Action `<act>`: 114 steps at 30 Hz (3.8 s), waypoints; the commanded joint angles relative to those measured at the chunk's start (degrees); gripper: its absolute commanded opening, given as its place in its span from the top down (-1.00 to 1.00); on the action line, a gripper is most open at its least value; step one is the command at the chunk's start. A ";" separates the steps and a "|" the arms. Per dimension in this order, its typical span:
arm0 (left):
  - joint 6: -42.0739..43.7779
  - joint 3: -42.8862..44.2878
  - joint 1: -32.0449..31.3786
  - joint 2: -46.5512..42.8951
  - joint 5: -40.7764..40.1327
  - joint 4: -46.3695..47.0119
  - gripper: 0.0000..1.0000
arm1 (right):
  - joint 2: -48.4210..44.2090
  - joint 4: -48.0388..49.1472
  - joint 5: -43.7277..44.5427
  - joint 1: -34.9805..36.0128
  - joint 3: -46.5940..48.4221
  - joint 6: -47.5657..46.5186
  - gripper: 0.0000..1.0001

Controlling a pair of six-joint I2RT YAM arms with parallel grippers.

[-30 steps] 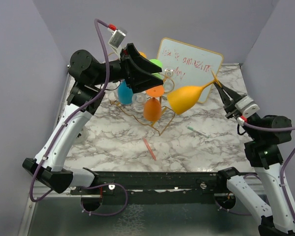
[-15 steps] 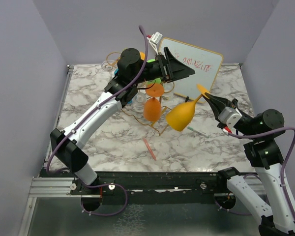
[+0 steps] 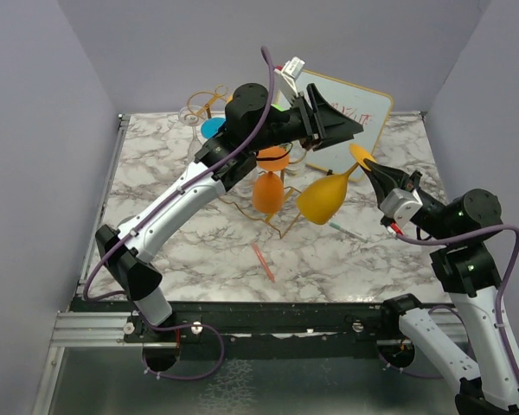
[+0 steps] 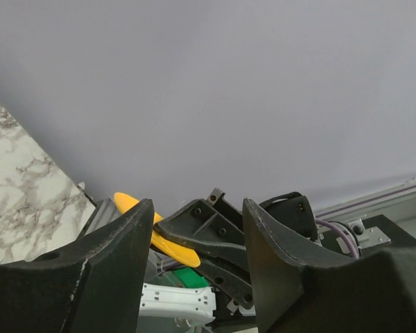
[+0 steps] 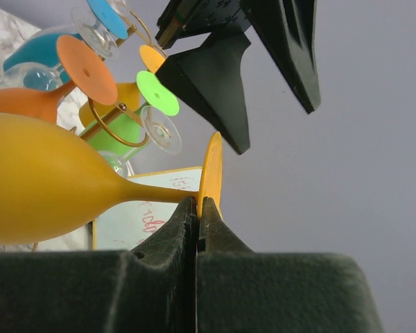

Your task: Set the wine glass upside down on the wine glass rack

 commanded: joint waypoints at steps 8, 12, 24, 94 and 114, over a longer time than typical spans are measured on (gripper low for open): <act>5.02 2.09 -2.93 1.11 -8.51 -11.20 -0.17 | 1.28 1.23 7.89 0.13 0.17 -3.39 0.99; 5.03 4.22 -4.08 3.15 -6.73 -12.03 -0.14 | 1.70 1.58 6.84 0.13 0.02 -3.37 0.98; 5.23 7.19 -4.51 5.46 0.07 -12.69 0.74 | 2.84 -0.55 7.01 0.13 0.46 -4.77 0.88; -6.56 2.17 39.09 8.62 7.50 8.53 1.00 | -3.35 18.00 -14.87 0.13 -5.51 14.66 -0.52; -3.51 6.69 41.89 9.83 6.73 -9.24 1.00 | -3.55 18.92 -14.49 0.13 -5.91 15.72 -0.53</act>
